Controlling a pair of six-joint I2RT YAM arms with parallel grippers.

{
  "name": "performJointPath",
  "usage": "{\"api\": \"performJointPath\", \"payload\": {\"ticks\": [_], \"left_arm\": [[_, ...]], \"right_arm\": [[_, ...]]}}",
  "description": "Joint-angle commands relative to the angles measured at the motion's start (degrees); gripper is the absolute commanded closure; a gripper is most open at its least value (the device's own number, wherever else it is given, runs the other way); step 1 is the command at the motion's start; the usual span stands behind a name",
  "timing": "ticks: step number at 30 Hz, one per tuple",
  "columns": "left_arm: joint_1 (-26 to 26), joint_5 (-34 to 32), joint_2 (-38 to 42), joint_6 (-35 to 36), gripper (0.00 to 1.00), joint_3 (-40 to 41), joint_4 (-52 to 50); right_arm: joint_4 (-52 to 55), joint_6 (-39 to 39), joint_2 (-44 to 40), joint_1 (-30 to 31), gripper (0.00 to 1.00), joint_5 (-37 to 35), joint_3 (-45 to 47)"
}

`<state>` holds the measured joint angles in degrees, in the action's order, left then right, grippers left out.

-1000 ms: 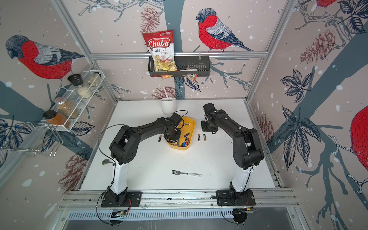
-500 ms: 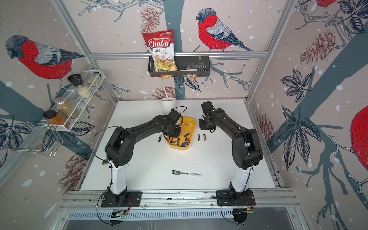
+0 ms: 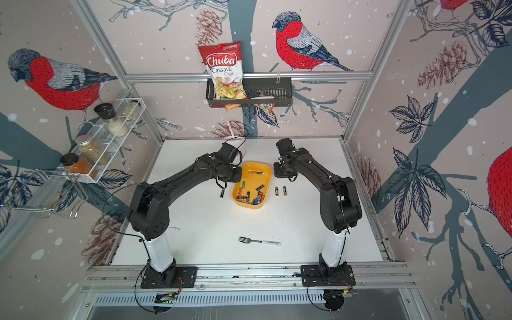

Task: Take the batteries out of the storage box
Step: Place the battery at the center of the board.

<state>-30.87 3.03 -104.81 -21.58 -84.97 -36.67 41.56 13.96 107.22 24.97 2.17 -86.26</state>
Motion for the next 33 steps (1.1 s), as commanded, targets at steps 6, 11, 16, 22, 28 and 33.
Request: {"api": "performJointPath", "payload": {"ticks": [6,11,16,22,28,33], "left_arm": [[5.6,-0.8,5.3,3.1,0.89,5.5,-1.9],[9.0,-1.0,7.7,4.8,0.89,10.2,-1.2],[10.5,-0.7,8.6,6.0,0.89,15.2,1.1],[11.2,0.0,7.5,6.4,0.89,19.4,4.1],[11.6,0.7,5.7,7.1,0.89,20.9,5.9],[11.6,1.0,4.2,7.3,0.89,21.8,7.1]], "right_arm": [[1.7,0.7,1.3,0.8,0.67,0.3,-2.7],[2.1,0.7,1.6,1.0,0.67,0.2,-2.9],[2.3,0.8,1.7,1.3,0.67,-0.1,-3.0],[2.8,1.0,1.9,1.5,0.67,-0.4,-3.0],[3.2,1.1,1.9,1.7,0.67,-0.7,-3.1],[3.5,1.2,2.0,1.7,0.67,-1.0,-3.3]]}}
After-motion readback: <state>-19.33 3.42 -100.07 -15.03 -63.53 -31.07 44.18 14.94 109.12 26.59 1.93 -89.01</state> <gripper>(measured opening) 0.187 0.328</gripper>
